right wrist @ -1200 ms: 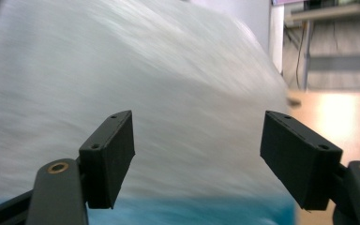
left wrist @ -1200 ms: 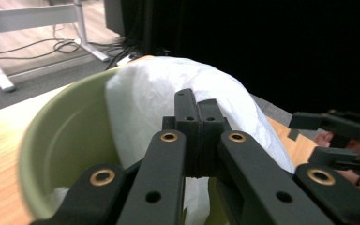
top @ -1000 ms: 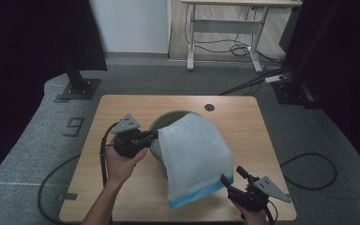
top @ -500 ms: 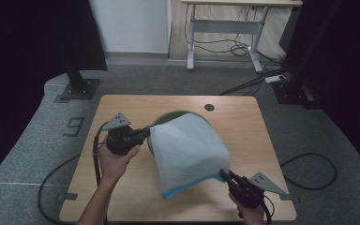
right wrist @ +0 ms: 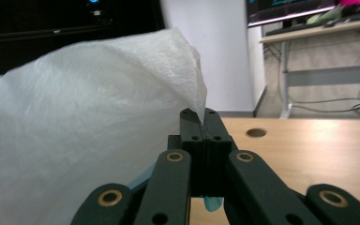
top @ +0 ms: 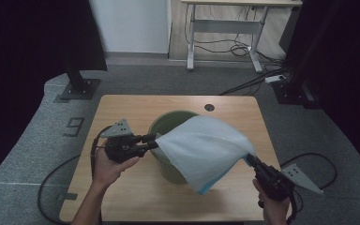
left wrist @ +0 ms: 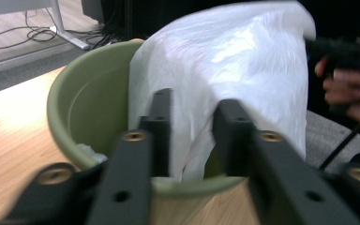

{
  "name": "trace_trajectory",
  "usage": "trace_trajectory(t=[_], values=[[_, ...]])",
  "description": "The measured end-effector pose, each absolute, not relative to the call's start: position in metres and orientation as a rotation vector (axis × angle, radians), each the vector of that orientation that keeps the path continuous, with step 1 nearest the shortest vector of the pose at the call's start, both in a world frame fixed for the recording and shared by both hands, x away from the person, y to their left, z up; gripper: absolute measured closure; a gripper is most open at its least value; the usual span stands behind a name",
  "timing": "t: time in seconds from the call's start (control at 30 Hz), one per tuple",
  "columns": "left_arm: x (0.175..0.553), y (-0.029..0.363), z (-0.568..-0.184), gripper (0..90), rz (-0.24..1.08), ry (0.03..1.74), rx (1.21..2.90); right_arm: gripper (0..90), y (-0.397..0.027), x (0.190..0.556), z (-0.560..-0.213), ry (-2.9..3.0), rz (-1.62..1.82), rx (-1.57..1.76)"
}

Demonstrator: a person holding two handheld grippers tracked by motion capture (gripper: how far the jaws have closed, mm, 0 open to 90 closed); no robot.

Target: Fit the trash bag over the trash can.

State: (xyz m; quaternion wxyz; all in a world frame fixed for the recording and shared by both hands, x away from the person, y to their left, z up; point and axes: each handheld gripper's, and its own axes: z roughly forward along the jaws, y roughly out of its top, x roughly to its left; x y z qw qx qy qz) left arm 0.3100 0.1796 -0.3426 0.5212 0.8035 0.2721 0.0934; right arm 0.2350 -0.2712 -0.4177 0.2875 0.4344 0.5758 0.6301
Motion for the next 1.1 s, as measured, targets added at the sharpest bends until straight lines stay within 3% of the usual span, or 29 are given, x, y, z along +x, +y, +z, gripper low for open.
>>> trace_trajectory(t=[0.03, 0.1, 0.33, 0.77, 1.1], values=[[0.308, 0.183, -0.343, 52.1, 0.230, 0.653, 1.932, 88.5, -0.275, 0.237, -0.412, 1.532, 1.665, 1.156], [0.304, 0.198, -0.341, 49.1, 0.248, 0.632, 1.935, 88.5, -0.278, 0.238, -0.407, 1.529, 1.651, 1.147], [0.297, 0.221, -0.330, 48.6, 0.274, 0.624, 1.880, 88.5, -0.276, 0.240, -0.393, 1.551, 1.616, 1.106], [0.288, 0.147, -0.305, 45.5, 0.279, 0.443, 1.964, 88.5, -0.228, 0.245, -0.370, 1.660, 1.608, 0.952], [0.290, 0.094, -0.320, 42.9, 0.241, 0.396, 2.026, 88.5, -0.203, 0.256, -0.372, 1.706, 1.646, 0.961]])
